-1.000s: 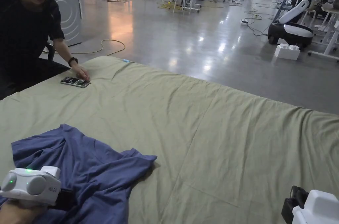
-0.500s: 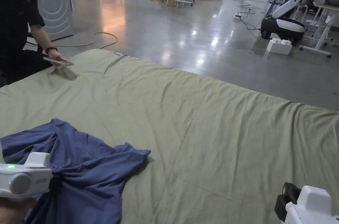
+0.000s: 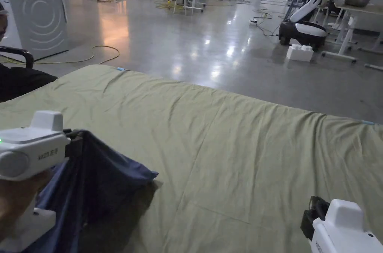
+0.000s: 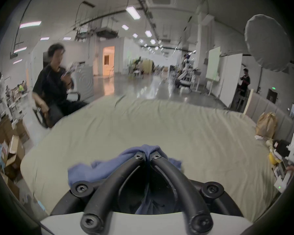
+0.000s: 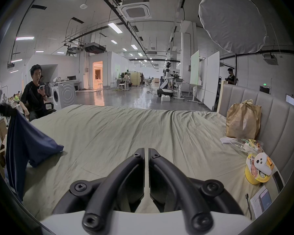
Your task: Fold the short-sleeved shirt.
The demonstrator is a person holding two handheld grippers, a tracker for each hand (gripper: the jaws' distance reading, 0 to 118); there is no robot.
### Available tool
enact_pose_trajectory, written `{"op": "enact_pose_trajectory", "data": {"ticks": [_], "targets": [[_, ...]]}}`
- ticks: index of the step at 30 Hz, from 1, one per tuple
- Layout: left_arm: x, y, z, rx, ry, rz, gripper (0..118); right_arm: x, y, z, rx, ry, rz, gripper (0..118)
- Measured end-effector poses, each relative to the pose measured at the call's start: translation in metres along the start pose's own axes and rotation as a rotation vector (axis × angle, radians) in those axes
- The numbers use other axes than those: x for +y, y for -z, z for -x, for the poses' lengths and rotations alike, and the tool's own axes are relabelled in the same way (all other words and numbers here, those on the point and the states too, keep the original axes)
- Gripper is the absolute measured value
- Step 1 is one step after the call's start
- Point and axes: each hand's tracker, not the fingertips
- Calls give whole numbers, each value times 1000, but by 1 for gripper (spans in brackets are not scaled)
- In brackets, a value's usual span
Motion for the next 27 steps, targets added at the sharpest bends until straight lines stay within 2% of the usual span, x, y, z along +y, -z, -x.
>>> {"op": "enact_pose_trajectory", "data": {"ticks": [7, 13, 22, 27], "targets": [[78, -19, -83, -159, 90, -156, 3, 6, -15, -23, -22, 29, -35, 5], [98, -20, -169, -331, 135, -212, 3, 12, -37, -53, -60, 48, -66, 5], [40, 8, -317, -596, 155, -90, 3, 4, -64, -105, -155, 71, -69, 5], [-24, 13, -379, -673, 244, 26, 3, -9, -76, -124, -186, 91, -52, 5]]}}
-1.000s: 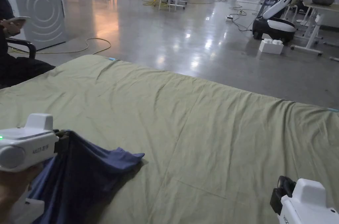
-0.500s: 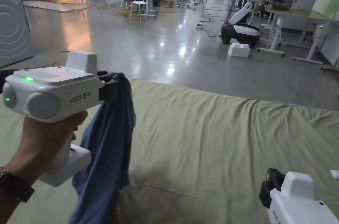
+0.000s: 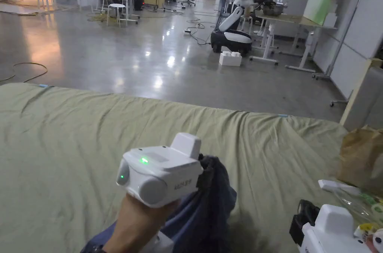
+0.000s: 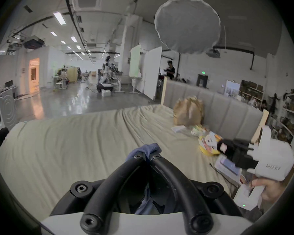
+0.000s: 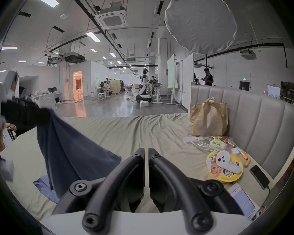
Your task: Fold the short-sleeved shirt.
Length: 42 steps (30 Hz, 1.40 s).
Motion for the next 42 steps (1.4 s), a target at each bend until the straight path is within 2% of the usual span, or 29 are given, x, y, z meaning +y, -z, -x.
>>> {"op": "enact_pose_trajectory", "data": {"ticks": [4, 6, 7, 8, 9, 10, 11, 16, 17, 18, 21, 22, 23, 25, 28, 31, 37, 42], "targets": [[-45, 18, -27, -49, -21, 92, 3, -10, -5, -8, -14, 24, 14, 5], [-65, 21, -35, -43, -17, 89, 9, -15, -6, -10, -12, 31, 18, 5], [-68, 19, -38, -34, -15, 89, 20, -17, -6, -9, -12, 26, 25, 5], [-72, 18, -39, -29, -18, 92, 40, -18, -6, -8, -6, 21, 30, 5], [-77, 16, -38, -23, -18, 91, 55, -20, -6, -7, 1, 16, 32, 5], [-81, 14, -35, -9, -19, 87, 67, -20, -7, -4, 6, 8, 33, 5], [-78, 10, -30, 12, -22, 84, 71, -19, -7, -2, 10, 0, 34, 5], [-68, -23, -1, 129, -90, -19, 71, -17, -6, 5, 35, -16, 15, 5], [-66, -30, 5, 146, -113, -40, 71, -16, -6, 6, 41, -17, 11, 5], [-65, -38, 13, 168, -138, -64, 71, -13, -1, 16, 122, -2, -32, 5], [-61, -62, 32, 255, -157, -130, 69, -10, -2, 14, 132, -12, -51, 5], [-61, -70, 36, 271, -150, -146, 68, -5, 3, 27, 63, -5, -5, 5], [-60, -77, 41, 289, -141, -159, 65, 0, 7, 36, 84, -5, -18, 5], [-62, -90, 47, 322, -128, -168, 52, 3, 9, 41, 90, -13, -29, 5], [-65, -103, 54, 381, -99, -161, 22, 15, 7, 52, 120, -27, -51, 5], [-71, -111, 61, 427, -97, -126, 5, 16, 3, 63, 131, -40, -89, 5], [-90, -122, 68, 493, -129, -165, 0, 16, 1, 73, 142, -63, -107, 5], [-107, -115, 98, 452, -266, -30, 0, 13, 4, 81, 155, -91, -83, 5]]}}
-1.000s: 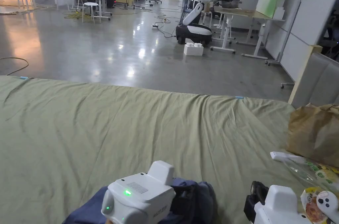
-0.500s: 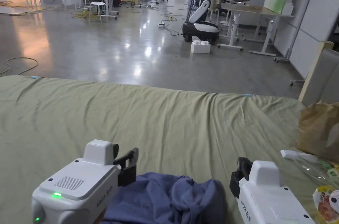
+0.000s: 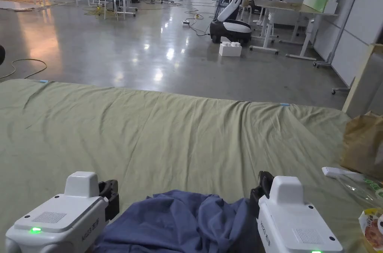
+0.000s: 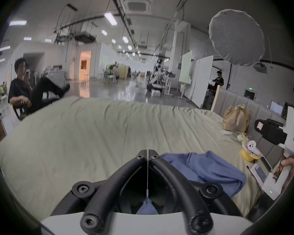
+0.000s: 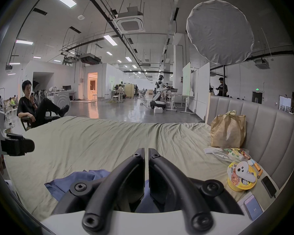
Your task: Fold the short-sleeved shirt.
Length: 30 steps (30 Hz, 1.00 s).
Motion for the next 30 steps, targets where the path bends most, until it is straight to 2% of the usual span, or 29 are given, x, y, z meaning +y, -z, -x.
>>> {"op": "enact_pose_trajectory", "data": {"ticks": [3, 9, 10, 11, 14, 15, 16, 19, 20, 23, 25, 28, 29, 30], "targets": [[-10, 24, 25, 5, -59, 110, 0, -6, 2, -1, 6, -4, 15, 5], [-32, 69, 63, 43, -69, 342, 1, -19, 8, -1, 7, -9, 55, 5], [-35, 74, 67, 43, -88, 389, 4, -21, 9, -2, 8, -12, 62, 5], [-37, 80, 70, 42, -80, 415, 19, -23, 10, -2, 7, -12, 75, 5], [-43, 97, 76, 17, -78, 522, 54, -30, 13, -4, 4, -9, 96, 5], [-47, 102, 78, 12, -85, 552, 61, -32, 14, -5, 3, -7, 103, 5], [-51, 108, 79, 11, -101, 573, 62, -34, 15, -5, 3, -5, 110, 5], [-67, 127, 80, 14, -112, 691, 62, -40, 19, -7, 9, 1, 134, 5], [-73, 132, 79, 56, -77, 718, 62, -43, 20, -7, 8, -4, 142, 5], [-80, 134, 67, 68, 27, 664, 61, -50, 23, -10, 7, -5, 166, 5], [-81, 128, 55, 101, 40, 658, 60, -54, 26, -12, 2, -3, 180, 5], [-85, 123, 44, 108, 135, 609, 44, -60, 37, -19, -1, 3, 203, 5], [-87, 123, 43, 104, 147, 597, 29, -61, 43, -22, -2, 6, 210, 5], [-89, 122, 42, 98, 149, 599, 19, -62, 49, -26, -5, 14, 219, 5]]}}
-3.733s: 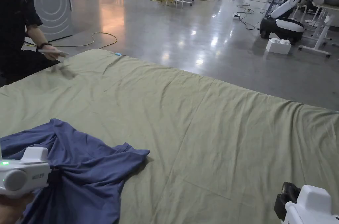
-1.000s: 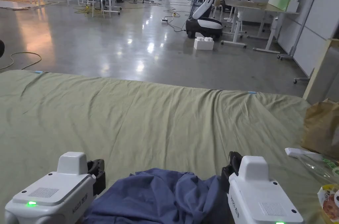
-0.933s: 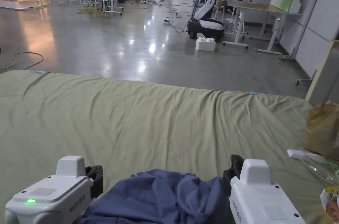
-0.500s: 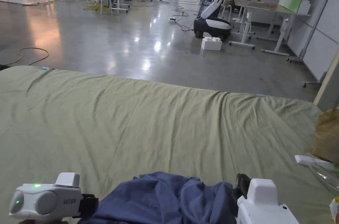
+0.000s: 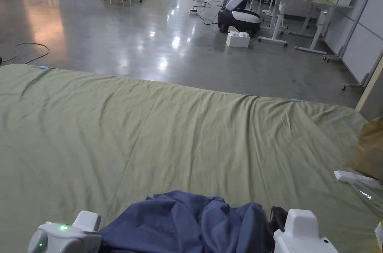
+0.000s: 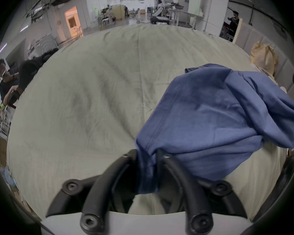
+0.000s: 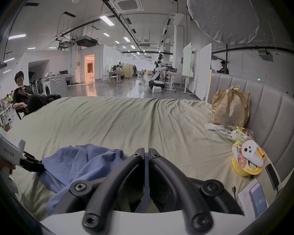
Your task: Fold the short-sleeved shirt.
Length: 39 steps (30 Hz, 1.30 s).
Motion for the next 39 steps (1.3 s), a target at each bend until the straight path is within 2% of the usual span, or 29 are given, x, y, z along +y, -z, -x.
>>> {"op": "enact_pose_trajectory", "data": {"ticks": [3, 6, 9, 11, 13, 15, 16, 17, 22, 23, 25, 26, 28, 30, 33, 36, 39], "targets": [[-2, -2, 1, -20, -9, -17, 7, 3, 25, -16, -15, 15, 52, 5], [-4, -7, 6, -38, -36, -36, 5, 5, 56, -34, -26, 0, 114, 5], [-6, -16, 9, -59, -67, -59, 5, 9, 92, -47, 25, -7, 210, 5], [-7, -19, 10, -65, -74, -64, 5, 9, 117, -53, 44, -13, 264, 9], [-8, -21, 10, -71, -81, -69, 5, 9, 143, -55, 90, -24, 348, 21], [-8, -20, 11, -73, -99, -72, 5, 5, 166, -56, 127, -11, 396, 56], [-9, -20, 11, -76, -108, -72, 5, 2, 176, -57, 143, 16, 426, 70], [-9, -20, 12, -75, -117, -74, 4, -1, 184, -56, 145, 29, 451, 74], [-13, -20, 9, -67, -94, -74, 5, -20, 209, -49, 201, 49, 598, 73], [-13, -19, 9, -68, -95, -72, 5, -24, 209, -48, 209, 61, 597, 67], [-14, -18, 9, -65, -94, -71, 5, -31, 205, -48, 220, 76, 589, 34], [-14, -18, 9, -65, -93, -71, 5, -32, 202, -47, 213, 83, 568, 21], [-15, -17, 9, -66, -90, -70, 5, -32, 195, -48, 247, 111, 554, 5], [-14, -18, 9, -66, -92, -73, 5, -30, 184, -47, 223, 80, 526, 3], [-11, -27, 10, -73, -105, -85, 5, -16, 161, -49, 152, -15, 456, 3], [-5, -39, 12, -80, -112, -112, 5, 2, 136, -58, 125, 24, 377, 3], [2, -52, 14, -89, -114, -149, 5, 25, 108, -68, 82, 14, 296, 3]]}}
